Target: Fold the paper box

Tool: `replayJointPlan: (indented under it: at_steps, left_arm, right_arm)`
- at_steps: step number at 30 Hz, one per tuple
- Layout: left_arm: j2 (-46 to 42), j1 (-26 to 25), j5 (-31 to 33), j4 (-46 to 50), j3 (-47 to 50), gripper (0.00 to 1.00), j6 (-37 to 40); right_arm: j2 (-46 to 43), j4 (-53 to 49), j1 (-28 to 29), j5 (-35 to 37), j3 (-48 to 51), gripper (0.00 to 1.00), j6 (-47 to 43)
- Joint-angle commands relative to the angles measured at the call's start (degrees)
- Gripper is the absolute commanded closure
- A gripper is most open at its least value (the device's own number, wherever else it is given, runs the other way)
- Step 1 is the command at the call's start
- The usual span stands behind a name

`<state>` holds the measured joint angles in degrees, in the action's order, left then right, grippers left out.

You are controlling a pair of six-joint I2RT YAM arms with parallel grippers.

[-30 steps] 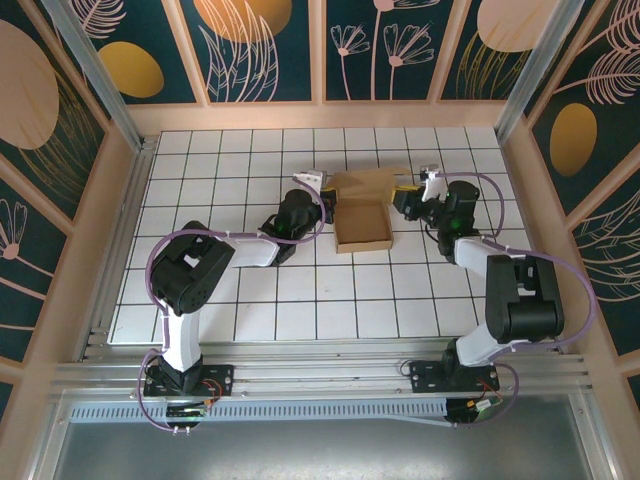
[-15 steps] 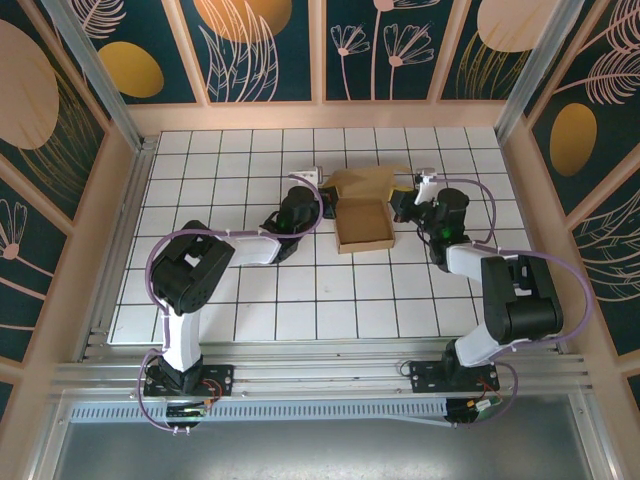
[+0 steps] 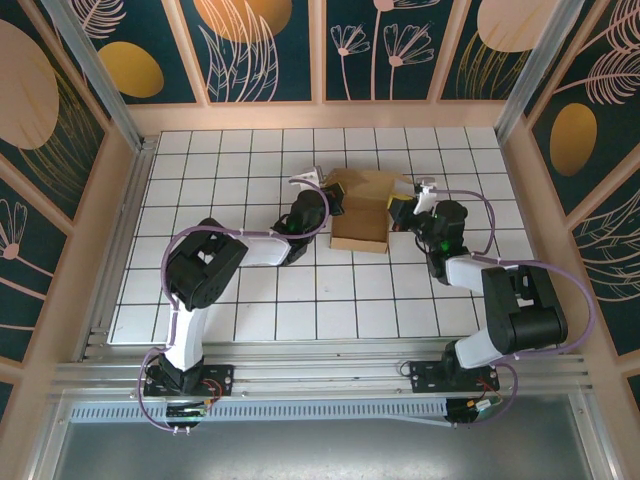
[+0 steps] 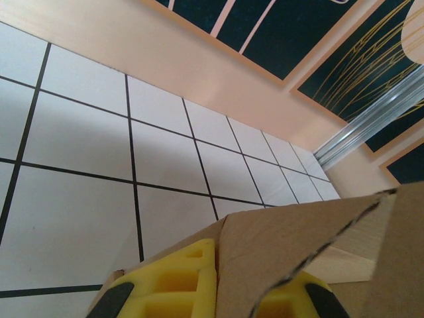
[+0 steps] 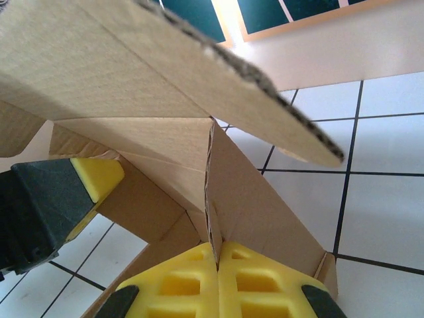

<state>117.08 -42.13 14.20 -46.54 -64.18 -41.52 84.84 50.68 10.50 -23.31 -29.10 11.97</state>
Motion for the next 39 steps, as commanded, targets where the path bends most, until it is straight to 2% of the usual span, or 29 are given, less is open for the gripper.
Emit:
replayJointPlan:
  at_steps: [1, 8, 18, 22, 28, 33, 39]
  left_arm:
    - [2.4, -2.3, -5.1, 6.4, 3.8, 1.0, -3.3]
    - [1.0, -2.8, -9.3, 2.8, 8.1, 1.0, -2.2]
    - [0.8, -3.8, -9.5, 0.4, 14.8, 1.0, -3.6]
    - [0.2, -3.8, -9.5, 0.9, 16.4, 1.0, -2.5]
    - [1.8, -3.8, -13.0, 0.9, 16.6, 1.0, -1.8]
    - [1.1, -3.8, -12.4, 1.9, 17.9, 1.0, -1.2]
    - [-0.6, -3.8, -12.3, 5.5, 18.6, 1.0, 3.6]
  right_arm:
    - [-1.7, 2.1, 1.3, -1.1, 1.8, 1.0, 1.0]
    - [-3.5, 2.7, 2.1, -0.6, 4.8, 0.99, 0.1]
    - [-5.0, 6.0, 4.6, 1.9, 10.9, 0.99, 0.8]
    - [-5.8, 7.0, 5.6, 3.0, 13.2, 0.99, 0.7]
    - [-6.7, 6.8, 6.9, 4.2, 15.2, 0.98, 0.6]
    - [-9.0, 5.3, 7.7, 5.1, 17.1, 0.97, 0.2]
    - [-13.0, 1.6, 8.6, 7.2, 18.7, 0.97, 0.4]
